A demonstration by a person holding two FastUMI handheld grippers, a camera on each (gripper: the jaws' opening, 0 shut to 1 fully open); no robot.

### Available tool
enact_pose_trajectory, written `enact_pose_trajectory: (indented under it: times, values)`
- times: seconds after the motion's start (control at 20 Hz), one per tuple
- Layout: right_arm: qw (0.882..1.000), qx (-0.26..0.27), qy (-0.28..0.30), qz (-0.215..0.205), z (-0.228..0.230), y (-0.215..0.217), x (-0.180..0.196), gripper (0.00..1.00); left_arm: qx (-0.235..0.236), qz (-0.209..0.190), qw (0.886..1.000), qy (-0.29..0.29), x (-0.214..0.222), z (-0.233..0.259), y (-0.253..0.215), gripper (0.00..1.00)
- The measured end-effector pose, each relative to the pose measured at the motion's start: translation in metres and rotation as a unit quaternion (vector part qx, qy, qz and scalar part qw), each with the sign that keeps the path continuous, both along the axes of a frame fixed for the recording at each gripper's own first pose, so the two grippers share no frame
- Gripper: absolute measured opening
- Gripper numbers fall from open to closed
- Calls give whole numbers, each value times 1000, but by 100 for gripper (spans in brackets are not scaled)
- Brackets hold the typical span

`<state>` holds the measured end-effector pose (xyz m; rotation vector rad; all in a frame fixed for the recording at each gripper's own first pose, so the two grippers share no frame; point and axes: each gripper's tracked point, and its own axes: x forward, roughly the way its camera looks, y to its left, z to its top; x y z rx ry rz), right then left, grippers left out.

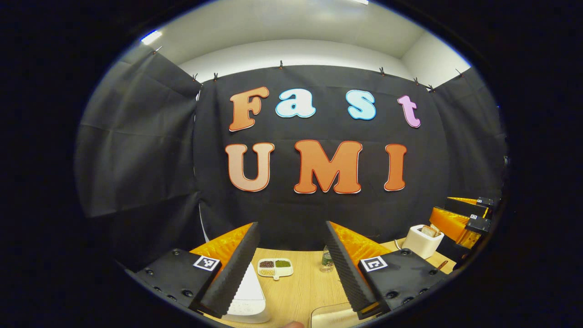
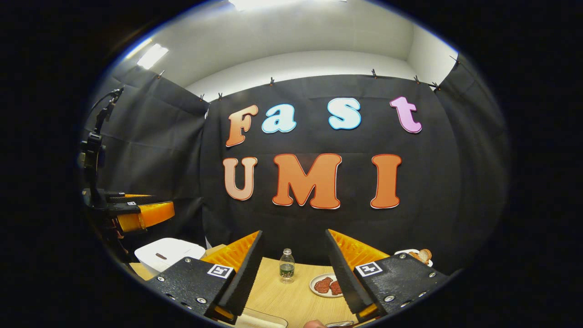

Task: Close the left gripper, press the button to open the rice cooker; take a wooden spoon from the chopstick holder with the right hand, scoop a spoonful of rice and pour it into the rice cooker, then put the wooden spoon back into the chopstick holder.

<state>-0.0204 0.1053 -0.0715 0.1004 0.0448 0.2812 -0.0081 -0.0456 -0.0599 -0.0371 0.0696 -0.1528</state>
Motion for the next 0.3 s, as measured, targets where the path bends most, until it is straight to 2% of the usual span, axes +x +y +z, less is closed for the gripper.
enact_pose_trajectory:
  times: [0.05,0.15,0.2,0.3]
  values:
    - [1000,-1,0,1,-1,0,1,82,4,0,1000,-1,0,0,0,96]
    - [1000,0,3,1,-3,0,1,82,11,-2,1000,-2,0,-2,-2,94]
    - [1000,1,4,0,-4,-2,1,82,14,-2,1000,-1,0,-4,-2,99]
    - [1000,4,6,0,-5,-1,3,82,9,-6,1000,-2,-1,-4,-4,96]
